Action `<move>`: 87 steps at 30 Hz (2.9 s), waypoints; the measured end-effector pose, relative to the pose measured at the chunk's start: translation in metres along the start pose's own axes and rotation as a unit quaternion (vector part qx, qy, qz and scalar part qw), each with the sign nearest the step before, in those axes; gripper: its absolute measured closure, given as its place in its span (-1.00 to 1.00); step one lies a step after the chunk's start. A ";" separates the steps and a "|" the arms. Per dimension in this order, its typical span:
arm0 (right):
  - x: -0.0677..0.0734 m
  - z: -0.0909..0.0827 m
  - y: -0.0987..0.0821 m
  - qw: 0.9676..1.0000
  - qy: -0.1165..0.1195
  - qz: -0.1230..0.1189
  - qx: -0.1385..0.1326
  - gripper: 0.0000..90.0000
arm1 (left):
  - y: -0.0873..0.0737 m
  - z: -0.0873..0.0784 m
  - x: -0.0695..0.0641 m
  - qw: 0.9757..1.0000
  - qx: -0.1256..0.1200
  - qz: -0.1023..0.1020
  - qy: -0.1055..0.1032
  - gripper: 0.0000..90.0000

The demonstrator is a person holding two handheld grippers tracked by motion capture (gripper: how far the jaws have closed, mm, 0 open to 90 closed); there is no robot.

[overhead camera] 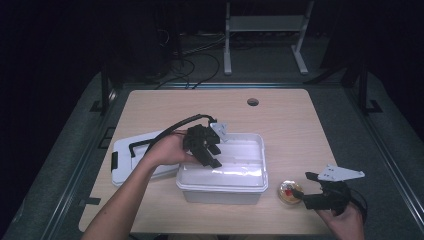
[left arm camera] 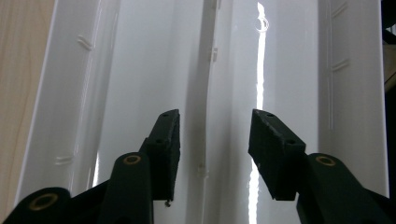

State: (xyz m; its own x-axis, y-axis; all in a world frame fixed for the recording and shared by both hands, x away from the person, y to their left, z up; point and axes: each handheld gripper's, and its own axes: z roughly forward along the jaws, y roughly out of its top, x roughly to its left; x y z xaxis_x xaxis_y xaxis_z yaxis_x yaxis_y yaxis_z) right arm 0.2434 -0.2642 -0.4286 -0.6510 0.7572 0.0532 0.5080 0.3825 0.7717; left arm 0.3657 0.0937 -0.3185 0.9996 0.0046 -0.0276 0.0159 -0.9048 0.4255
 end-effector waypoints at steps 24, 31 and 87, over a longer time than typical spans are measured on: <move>0.000 0.000 0.000 1.000 0.001 -0.001 -0.001 -0.56 | 0.017 0.015 0.006 0.999 0.030 0.008 -0.007 0.85; 0.000 -0.001 0.000 1.000 0.002 0.001 -0.001 -0.57 | 0.019 0.016 0.006 0.999 0.037 0.015 -0.010 0.96; 0.004 0.005 -0.001 1.000 -0.007 -0.003 0.010 -0.57 | -0.096 -0.123 -0.020 0.996 -0.026 -0.057 0.061 0.98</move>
State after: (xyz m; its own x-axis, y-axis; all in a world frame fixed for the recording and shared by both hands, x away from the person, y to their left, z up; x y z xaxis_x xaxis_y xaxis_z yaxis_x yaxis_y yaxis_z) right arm 0.2436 -0.2587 -0.4323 -0.6463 0.7620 0.0401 0.5161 0.3978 0.7585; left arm 0.3473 0.2333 -0.2479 0.9866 0.1601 0.0303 0.1270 -0.8724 0.4720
